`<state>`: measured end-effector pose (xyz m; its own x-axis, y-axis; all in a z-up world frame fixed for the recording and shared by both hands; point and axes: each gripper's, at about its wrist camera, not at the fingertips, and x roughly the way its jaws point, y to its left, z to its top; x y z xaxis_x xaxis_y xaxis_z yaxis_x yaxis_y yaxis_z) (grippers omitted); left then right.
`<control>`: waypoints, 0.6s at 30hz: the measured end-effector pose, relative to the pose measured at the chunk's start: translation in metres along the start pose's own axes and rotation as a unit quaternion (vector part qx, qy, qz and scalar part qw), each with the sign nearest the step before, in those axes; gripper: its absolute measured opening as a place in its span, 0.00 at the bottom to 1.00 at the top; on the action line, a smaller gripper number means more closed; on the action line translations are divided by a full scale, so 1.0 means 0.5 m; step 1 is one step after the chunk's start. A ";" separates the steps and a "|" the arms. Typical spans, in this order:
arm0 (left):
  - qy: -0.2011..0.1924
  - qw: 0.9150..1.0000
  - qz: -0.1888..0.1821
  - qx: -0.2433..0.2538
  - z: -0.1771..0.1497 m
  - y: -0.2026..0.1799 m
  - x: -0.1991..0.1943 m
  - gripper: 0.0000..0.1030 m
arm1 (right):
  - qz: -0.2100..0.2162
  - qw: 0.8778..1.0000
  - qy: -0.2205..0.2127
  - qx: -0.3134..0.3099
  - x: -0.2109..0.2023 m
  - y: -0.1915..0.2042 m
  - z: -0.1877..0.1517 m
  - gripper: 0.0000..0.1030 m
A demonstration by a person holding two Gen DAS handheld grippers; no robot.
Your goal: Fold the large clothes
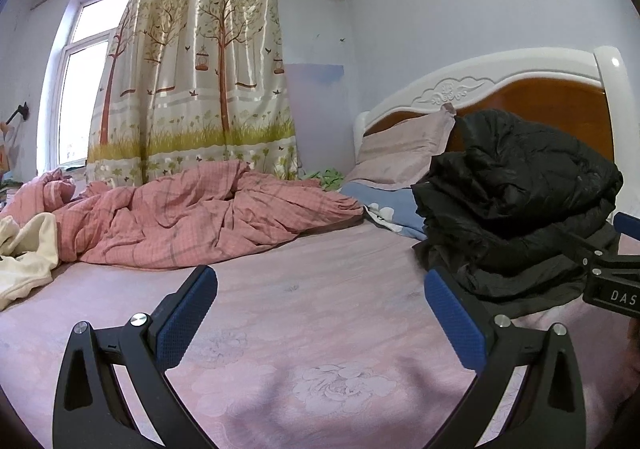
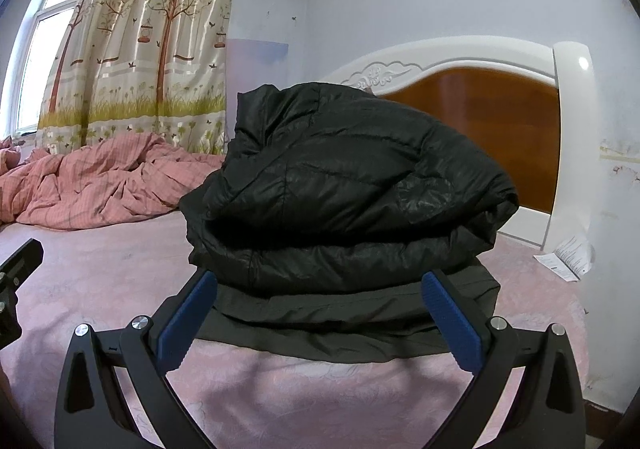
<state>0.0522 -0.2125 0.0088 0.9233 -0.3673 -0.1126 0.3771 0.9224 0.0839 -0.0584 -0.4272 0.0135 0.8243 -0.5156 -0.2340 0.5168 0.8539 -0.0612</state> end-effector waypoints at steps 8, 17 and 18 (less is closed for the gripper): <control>0.003 1.000 0.000 -0.007 0.000 0.001 0.002 1.00 | 0.000 1.000 0.000 0.001 0.002 0.000 -0.001 1.00; 0.000 1.000 0.006 0.002 0.000 -0.001 0.001 1.00 | 0.001 1.000 0.001 0.002 0.006 -0.001 -0.001 1.00; 0.001 1.000 0.006 0.001 0.000 -0.001 0.001 1.00 | 0.001 1.000 0.000 0.002 0.004 0.000 -0.001 1.00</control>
<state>0.0524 -0.2131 0.0088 0.9274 -0.3567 -0.1127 0.3669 0.9261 0.0881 -0.0568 -0.4284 0.0125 0.8250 -0.5143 -0.2343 0.5164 0.8544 -0.0575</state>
